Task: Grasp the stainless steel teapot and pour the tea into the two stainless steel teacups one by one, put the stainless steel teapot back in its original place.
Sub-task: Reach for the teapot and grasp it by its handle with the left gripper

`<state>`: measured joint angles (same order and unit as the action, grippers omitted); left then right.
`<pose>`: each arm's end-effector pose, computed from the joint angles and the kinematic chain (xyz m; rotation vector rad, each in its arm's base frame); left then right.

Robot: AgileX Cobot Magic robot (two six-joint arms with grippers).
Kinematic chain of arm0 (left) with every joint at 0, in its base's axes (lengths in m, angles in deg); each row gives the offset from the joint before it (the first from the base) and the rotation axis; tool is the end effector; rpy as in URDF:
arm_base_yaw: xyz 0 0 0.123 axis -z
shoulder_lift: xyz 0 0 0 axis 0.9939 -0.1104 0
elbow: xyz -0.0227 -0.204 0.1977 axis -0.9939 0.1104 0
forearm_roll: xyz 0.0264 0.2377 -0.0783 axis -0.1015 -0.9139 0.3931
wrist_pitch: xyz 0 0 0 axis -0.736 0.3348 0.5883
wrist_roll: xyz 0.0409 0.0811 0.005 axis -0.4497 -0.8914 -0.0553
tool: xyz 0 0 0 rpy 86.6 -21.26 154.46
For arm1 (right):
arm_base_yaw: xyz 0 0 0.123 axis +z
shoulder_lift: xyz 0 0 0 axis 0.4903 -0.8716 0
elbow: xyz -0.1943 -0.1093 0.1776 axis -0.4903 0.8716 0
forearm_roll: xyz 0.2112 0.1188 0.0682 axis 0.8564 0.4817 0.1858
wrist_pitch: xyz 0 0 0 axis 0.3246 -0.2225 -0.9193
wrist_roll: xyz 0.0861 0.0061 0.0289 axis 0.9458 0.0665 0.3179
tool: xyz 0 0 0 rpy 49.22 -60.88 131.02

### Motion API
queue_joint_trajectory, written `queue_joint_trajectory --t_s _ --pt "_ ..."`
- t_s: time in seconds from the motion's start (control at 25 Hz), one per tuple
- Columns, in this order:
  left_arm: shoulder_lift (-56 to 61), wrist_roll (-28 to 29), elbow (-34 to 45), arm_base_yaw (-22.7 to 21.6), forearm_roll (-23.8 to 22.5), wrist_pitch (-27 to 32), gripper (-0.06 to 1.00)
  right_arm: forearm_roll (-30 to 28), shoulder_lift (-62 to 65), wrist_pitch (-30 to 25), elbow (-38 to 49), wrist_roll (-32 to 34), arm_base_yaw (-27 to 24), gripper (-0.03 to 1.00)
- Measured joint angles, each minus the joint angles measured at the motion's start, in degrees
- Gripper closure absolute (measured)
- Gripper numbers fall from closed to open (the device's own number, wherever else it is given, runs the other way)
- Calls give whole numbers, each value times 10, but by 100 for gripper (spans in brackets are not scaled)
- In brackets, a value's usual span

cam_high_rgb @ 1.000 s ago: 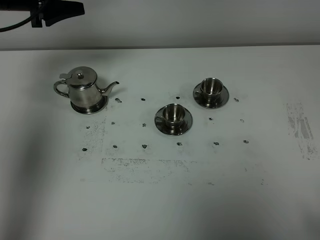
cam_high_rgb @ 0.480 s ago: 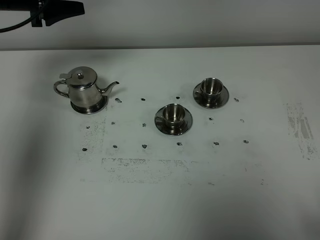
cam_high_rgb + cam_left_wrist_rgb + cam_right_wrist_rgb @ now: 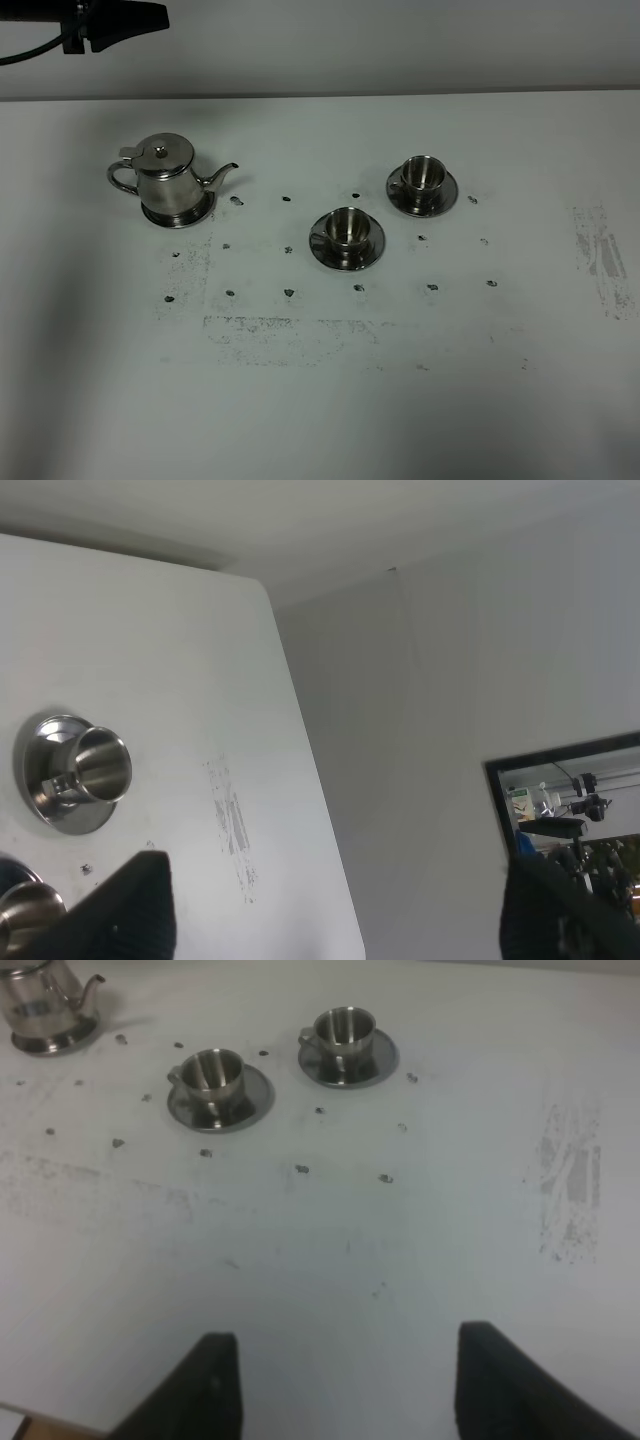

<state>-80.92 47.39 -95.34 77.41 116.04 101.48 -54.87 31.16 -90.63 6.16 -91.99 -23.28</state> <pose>0.4502 -0.0333 0.3157 -0.0330 2.1634 -1.4754 -0.0161 0.0190 0.2815 -0.3288 2.0375 0.2531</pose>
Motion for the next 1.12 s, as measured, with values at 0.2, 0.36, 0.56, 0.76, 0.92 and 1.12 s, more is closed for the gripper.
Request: queue_joint_trajectory --t_s 0.2,0.36,0.56,0.76,0.92,1.12 --pt "0 0 0 0 0 0 29 -22 0 0 0 -1 0 51" --pt "0 0 0 0 0 0 29 -37 0 0 0 -1 0 51" --pt "0 0 0 0 0 0 29 -38 0 0 0 0 0 51" --pt "0 -2 0 0 -9 0 29 -38 0 0 0 0 0 51" --pt "0 -2 0 0 -37 0 29 -37 0 0 0 7 0 51" --pt "0 -2 0 0 -39 0 29 -45 0 1 2 13 0 51"
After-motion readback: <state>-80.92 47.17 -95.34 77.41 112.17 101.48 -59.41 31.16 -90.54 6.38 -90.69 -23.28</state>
